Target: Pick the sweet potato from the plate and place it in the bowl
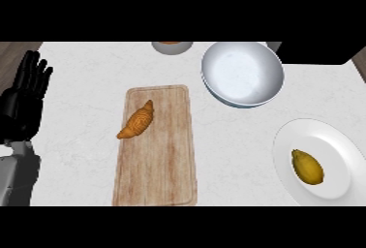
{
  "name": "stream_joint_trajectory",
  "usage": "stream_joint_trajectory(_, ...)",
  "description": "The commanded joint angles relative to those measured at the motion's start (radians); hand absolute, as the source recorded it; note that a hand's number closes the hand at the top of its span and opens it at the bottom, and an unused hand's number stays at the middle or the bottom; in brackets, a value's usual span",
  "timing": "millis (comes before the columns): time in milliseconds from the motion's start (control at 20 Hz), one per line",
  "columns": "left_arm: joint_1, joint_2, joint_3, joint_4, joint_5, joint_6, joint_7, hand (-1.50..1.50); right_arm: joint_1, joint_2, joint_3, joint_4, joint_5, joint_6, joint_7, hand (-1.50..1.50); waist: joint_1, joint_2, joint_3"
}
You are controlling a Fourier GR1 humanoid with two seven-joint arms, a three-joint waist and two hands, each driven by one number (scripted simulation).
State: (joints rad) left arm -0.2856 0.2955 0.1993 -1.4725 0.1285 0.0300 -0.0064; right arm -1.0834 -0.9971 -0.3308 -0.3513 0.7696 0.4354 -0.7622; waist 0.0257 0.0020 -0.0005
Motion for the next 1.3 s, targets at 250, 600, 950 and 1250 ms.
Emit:
stream_joint_trajectory(250,0.077,0.004,0.017,-0.043,0.008,-0.016,-0.018,0.00,-0.155,0.194,0.045,-0.088,-0.051,0.178,0.199,1.50,-0.009,-0.006,-0.001)
stream_joint_trajectory(600,0.050,-0.022,-0.015,-0.042,-0.026,0.009,-0.015,0.00,-0.175,0.358,0.117,-0.164,-0.039,0.164,0.326,1.50,-0.015,-0.003,0.000)
stream_joint_trajectory(950,0.029,-0.004,0.026,0.020,0.001,-0.012,-0.026,0.00,-0.090,0.556,0.161,-0.267,-0.045,0.112,0.457,1.50,-0.028,-0.004,0.000)
stream_joint_trajectory(1250,0.060,0.001,0.003,-0.094,-0.004,-0.017,0.029,0.00,-0.035,0.633,0.226,-0.247,0.057,-0.087,0.515,1.50,-0.003,0.002,0.001)
